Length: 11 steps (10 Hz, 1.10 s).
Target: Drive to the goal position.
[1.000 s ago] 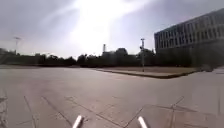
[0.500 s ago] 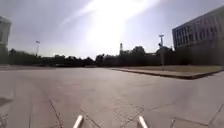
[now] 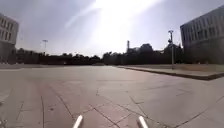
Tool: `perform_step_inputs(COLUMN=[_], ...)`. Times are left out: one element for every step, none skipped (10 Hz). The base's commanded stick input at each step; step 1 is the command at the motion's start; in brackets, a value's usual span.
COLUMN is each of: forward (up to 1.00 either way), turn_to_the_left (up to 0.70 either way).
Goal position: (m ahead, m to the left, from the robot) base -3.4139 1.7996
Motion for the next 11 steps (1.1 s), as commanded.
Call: perform_step_inputs(forward=[1.0,1.0,1.0,1.0,1.0,1.0,1.0,1.0,1.0,1.0,1.0], turn_to_the_left=[0.0,0.0,0.0,0.0,0.0,0.0,0.0,0.0,0.0,0.0,0.0])
